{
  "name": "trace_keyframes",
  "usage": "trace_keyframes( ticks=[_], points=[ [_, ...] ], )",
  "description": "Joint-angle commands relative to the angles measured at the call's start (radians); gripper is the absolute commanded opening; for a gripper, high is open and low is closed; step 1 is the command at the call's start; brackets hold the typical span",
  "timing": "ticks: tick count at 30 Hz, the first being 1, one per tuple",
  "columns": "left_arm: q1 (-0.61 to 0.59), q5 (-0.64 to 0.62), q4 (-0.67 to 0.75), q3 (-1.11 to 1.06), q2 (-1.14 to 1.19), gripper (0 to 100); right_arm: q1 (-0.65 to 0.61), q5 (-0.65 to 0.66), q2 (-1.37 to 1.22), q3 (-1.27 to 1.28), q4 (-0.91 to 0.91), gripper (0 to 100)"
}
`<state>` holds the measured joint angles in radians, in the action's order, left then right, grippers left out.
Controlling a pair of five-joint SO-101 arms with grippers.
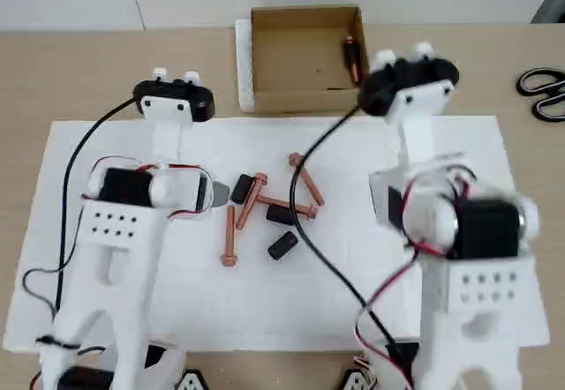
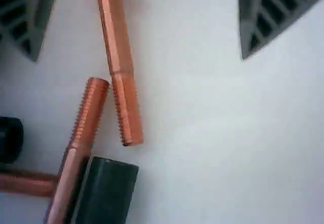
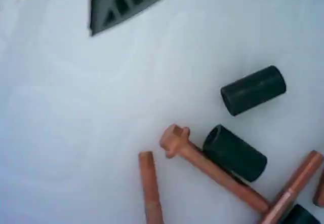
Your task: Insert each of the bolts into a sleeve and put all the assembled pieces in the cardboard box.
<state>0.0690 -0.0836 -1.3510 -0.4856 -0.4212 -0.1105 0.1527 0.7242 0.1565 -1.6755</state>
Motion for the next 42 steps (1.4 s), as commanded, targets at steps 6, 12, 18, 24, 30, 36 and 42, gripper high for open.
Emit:
trace_keyframes(
  ticks=[6, 12, 18, 24, 30, 36, 42],
  points=[
    [0.008, -0.018, -0.005, 0.024, 0.117, 24, 0.012, -0.009, 0.354, 0.384, 0.248, 22.0],
    [0.014, -0.04, -0.106, 0.024, 0.221, 24, 0.016, -0.003, 0.39, 0.417, 0.225, 22.0],
    [0.014, -0.04, -0.181, 0.024, 0.242, 24, 0.18, -0.003, 0.278, 0.416, 0.231, 22.0],
    [0.006, -0.008, -0.19, 0.031, 0.236, 24, 0.127, -0.041, 0.061, 0.414, 0.331, 22.0],
    [-0.015, 0.068, -0.262, 0.096, 0.236, 24, 0.056, -0.23, -0.122, 0.41, 0.415, 22.0],
    [-0.178, 0.071, -0.362, 0.254, 0.236, 24, -0.15, -0.233, -0.16, 0.404, 0.424, 22.0],
    [-0.245, 0.069, -0.399, 0.259, 0.236, 24, -0.243, -0.232, -0.165, 0.405, 0.401, 22.2]
  ],
)
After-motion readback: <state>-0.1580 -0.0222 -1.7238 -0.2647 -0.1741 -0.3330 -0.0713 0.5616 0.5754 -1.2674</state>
